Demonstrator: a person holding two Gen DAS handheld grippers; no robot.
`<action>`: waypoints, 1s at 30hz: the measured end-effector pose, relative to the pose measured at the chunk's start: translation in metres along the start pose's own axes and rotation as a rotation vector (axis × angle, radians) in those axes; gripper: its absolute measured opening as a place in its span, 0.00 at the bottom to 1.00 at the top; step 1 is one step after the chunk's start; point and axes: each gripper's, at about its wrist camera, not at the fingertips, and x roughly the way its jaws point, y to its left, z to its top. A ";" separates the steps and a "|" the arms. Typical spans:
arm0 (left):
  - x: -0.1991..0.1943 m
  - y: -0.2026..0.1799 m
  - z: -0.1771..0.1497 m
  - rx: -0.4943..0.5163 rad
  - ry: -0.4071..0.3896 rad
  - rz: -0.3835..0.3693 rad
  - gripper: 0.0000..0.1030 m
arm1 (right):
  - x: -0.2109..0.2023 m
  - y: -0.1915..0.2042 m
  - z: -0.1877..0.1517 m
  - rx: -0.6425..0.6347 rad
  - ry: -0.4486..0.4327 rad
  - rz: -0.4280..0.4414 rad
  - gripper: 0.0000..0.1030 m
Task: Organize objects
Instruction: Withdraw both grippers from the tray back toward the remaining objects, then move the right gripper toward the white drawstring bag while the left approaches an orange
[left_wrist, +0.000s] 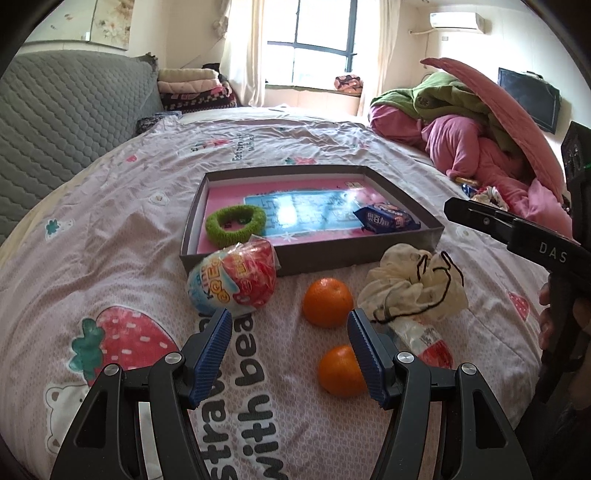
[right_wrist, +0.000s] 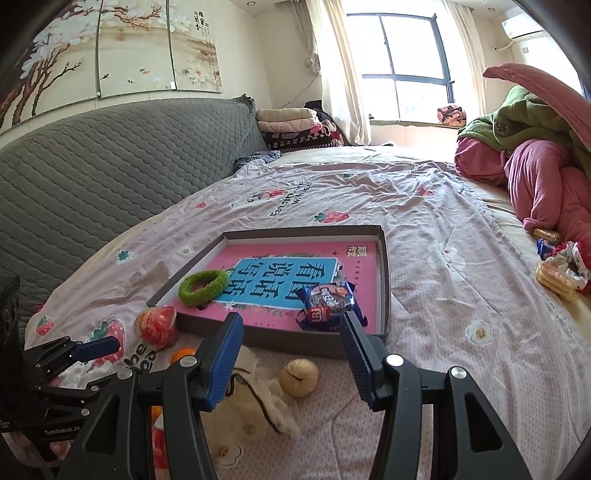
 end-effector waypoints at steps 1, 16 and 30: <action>0.000 0.000 -0.001 0.000 0.003 -0.001 0.65 | -0.001 0.001 -0.002 -0.001 0.002 0.002 0.53; -0.003 -0.007 -0.012 0.026 0.033 -0.012 0.65 | -0.008 0.016 -0.023 -0.038 0.049 0.015 0.53; -0.006 -0.014 -0.021 0.049 0.063 -0.026 0.65 | -0.010 0.024 -0.034 -0.060 0.079 0.017 0.53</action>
